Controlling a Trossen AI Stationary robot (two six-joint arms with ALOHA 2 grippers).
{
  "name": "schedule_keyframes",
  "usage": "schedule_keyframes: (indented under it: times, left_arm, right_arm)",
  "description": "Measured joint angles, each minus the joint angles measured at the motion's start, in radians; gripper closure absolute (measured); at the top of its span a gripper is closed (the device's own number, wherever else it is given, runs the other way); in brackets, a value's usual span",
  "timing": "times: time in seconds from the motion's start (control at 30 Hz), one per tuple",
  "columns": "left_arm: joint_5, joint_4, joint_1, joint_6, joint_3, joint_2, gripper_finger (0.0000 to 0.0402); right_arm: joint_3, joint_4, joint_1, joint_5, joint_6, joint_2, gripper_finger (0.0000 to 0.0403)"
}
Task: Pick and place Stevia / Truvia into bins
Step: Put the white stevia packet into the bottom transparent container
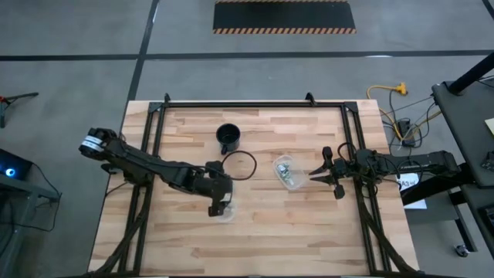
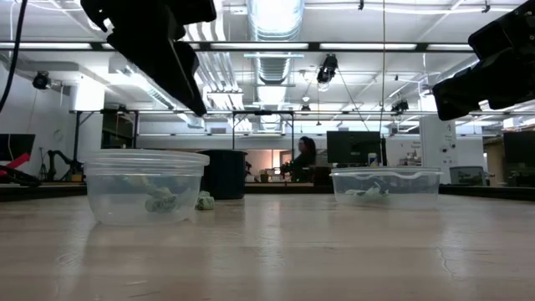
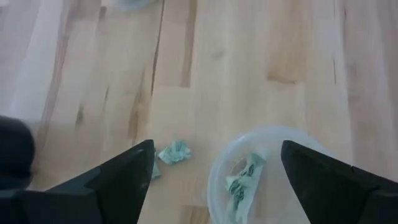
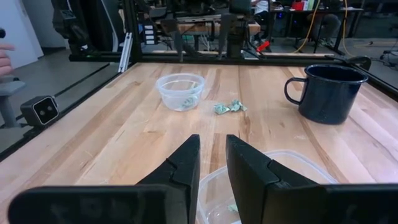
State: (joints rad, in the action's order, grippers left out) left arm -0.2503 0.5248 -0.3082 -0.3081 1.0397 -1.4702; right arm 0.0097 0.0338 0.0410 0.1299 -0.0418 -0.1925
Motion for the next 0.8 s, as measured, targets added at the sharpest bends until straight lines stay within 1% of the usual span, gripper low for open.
schedule_keyframes:
  times: [0.2, 0.33, 0.47, 0.5, 0.7, 0.8]
  left_arm:
    - [-0.058, -0.004, 0.001, -0.001, -0.005, -0.029, 0.0069]
    - [-0.073, -0.053, 0.001, 0.013, -0.011, -0.055, 0.0069]
    - [-0.073, -0.075, 0.001, 0.157, -0.009, -0.072, 0.0069]
    - [-0.074, -0.076, 0.001, 0.166, -0.008, -0.072, 0.0069]
    - [-0.129, -0.08, 0.004, 0.16, -0.007, -0.068, 0.0069]
    - [-0.133, -0.081, 0.012, 0.16, 0.001, -0.068, 0.0069]
  right_arm:
    - [0.0, 0.0, 0.0, 0.0, -0.001, 0.0, 0.0335]
    - [0.0, 0.0, 0.0, 0.0, 0.0, 0.0, 0.0335]
    - [0.0, 0.0, 0.0, 0.0, 0.0, 0.0, 0.0335]
    - [0.0, 0.0, 0.0, 0.0, 0.0, 0.0, 0.0335]
    - [0.0, 0.0, 0.0, 0.0, -0.002, 0.0, 0.0335]
    - [0.0, 0.0, 0.0, 0.0, 0.0, 0.0, 0.0335]
